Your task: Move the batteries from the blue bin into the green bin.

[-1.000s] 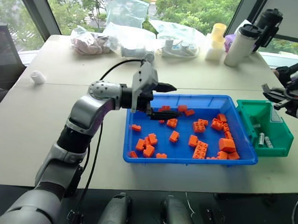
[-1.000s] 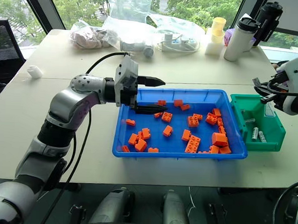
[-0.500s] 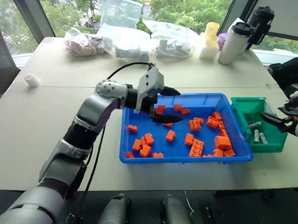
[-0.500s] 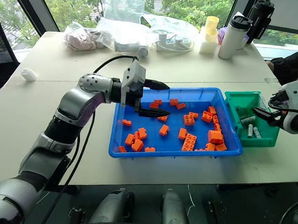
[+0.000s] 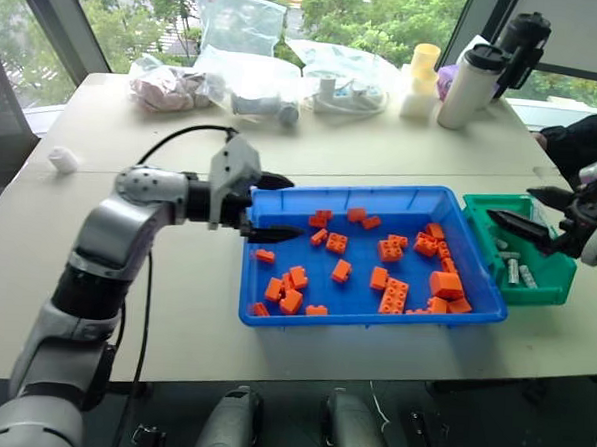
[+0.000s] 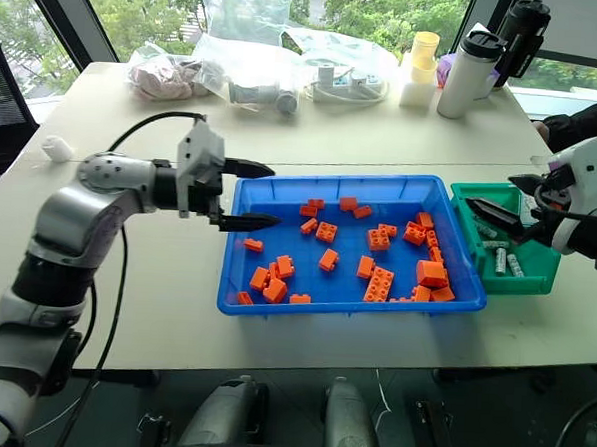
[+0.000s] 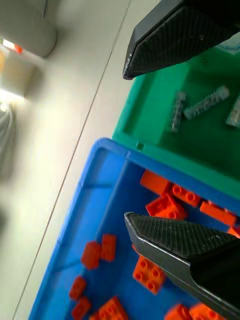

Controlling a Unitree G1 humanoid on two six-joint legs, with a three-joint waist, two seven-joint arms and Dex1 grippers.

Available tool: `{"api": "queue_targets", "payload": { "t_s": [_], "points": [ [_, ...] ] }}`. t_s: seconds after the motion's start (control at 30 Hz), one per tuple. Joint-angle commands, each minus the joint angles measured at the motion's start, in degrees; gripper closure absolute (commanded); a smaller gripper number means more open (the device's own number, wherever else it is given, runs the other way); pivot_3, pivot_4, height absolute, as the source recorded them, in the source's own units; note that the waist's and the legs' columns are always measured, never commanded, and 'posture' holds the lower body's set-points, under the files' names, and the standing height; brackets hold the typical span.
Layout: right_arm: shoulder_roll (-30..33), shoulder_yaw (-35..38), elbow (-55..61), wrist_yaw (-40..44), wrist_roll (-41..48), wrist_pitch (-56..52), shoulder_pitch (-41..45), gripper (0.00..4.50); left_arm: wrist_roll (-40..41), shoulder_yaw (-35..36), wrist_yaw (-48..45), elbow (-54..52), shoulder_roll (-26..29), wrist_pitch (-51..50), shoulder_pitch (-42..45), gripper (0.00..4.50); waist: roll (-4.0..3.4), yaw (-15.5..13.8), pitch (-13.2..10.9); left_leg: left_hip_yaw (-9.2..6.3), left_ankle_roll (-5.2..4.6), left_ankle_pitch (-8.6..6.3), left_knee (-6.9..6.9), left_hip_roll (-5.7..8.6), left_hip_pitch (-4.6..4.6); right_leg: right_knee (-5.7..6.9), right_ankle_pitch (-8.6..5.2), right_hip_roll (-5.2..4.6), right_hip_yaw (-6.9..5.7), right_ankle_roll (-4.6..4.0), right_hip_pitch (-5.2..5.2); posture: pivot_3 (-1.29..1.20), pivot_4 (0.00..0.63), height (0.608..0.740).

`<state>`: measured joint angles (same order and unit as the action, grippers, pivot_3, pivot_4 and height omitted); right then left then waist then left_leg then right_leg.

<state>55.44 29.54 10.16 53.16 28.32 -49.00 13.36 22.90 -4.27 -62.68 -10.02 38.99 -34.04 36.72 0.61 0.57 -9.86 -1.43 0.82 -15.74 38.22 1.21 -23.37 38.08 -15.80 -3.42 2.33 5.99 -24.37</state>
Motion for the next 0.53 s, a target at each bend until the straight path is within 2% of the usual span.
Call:
{"api": "queue_targets", "payload": {
  "t_s": [0.03, 0.17, 0.27, 0.37, 0.53],
  "points": [
    [2.24, 7.03, 5.68, 3.0, 5.65, -4.46, -4.21, 0.09, 5.37, 7.85, 1.64, -9.45, 5.47, -7.18, -4.04, 0.0, 0.02, -0.18, -0.01, -0.01, 0.0, 0.0, 0.02, 0.02, -0.02, -0.01, 0.0, -0.04, 0.0, 0.0, 0.01, 0.0, 0.15, 0.74],
    [2.92, 10.31, 8.19, 3.94, 9.23, -7.35, -7.77, 0.09, 11.16, 13.78, 4.56, -15.27, 8.68, -14.45, -8.1, 0.0, 0.03, -0.26, -0.01, -0.02, -0.01, 0.0, 0.06, 0.08, 0.05, -0.03, 0.0, -0.11, -0.04, 0.01, 0.18, 0.0, 0.15, 0.74],
    [2.44, 9.94, 9.27, 4.26, 10.91, -8.7, -10.52, 0.09, 14.36, 18.23, 8.0, -18.79, 9.07, -18.89, -14.02, 0.0, 0.02, 0.06, 0.0, -0.03, -0.02, -0.01, 0.04, 0.05, 0.11, -0.04, 0.0, -0.08, -0.04, 0.01, 0.22, 0.0, 0.15, 0.74],
    [0.95, 7.7, 9.74, 2.82, 11.14, -7.4, -11.05, 0.09, 15.38, 19.87, 11.19, -20.45, 8.3, -19.9, -18.15, 0.0, 0.03, 0.33, -0.01, -0.01, -0.02, -0.01, 0.01, 0.01, 0.16, -0.03, 0.0, -0.05, -0.02, 0.01, 0.22, 0.0, 0.15, 0.74],
    [0.93, 5.26, 8.6, 1.63, 10.68, -4.96, -9.58, 0.09, 16.44, 20.21, 14.75, -20.55, 8.43, -20.28, -18.91, 0.0, 0.04, 0.0, -0.01, -0.01, -0.02, -0.01, 0.03, 0.05, 0.16, -0.04, 0.0, -0.06, -0.02, 0.01, 0.24, 0.0, 0.15, 0.74]
  ]
}}
